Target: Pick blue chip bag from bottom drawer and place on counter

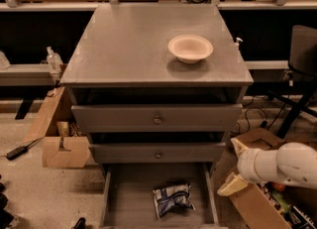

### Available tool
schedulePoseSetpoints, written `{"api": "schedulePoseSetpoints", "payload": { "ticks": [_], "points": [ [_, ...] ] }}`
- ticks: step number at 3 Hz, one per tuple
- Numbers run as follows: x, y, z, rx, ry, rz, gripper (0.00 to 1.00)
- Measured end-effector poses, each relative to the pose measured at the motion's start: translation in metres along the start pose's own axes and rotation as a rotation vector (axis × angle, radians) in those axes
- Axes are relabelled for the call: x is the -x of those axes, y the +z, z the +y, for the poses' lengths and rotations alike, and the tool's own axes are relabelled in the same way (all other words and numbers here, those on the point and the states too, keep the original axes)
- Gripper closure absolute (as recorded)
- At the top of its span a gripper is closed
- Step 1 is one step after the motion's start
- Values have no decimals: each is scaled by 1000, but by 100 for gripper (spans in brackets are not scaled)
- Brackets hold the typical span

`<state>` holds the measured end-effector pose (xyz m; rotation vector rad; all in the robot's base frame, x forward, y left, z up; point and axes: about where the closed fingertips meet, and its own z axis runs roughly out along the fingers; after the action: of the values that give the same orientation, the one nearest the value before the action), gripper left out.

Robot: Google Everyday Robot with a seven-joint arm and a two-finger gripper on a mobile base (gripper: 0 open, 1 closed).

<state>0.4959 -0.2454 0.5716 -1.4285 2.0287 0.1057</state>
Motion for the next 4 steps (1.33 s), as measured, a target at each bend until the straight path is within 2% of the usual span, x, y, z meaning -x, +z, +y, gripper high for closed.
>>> {"api": "schedulePoseSetpoints", "payload": {
  "ticks": [1, 2, 3, 4],
  "points": [
    [-24, 49, -10, -104, 14, -171, 0],
    [-53, 91, 3, -109, 24, -262, 0],
    [-65, 125, 30, -68, 66, -291, 0],
    [-65, 125, 30, -67, 67, -291, 0]
  ]
}}
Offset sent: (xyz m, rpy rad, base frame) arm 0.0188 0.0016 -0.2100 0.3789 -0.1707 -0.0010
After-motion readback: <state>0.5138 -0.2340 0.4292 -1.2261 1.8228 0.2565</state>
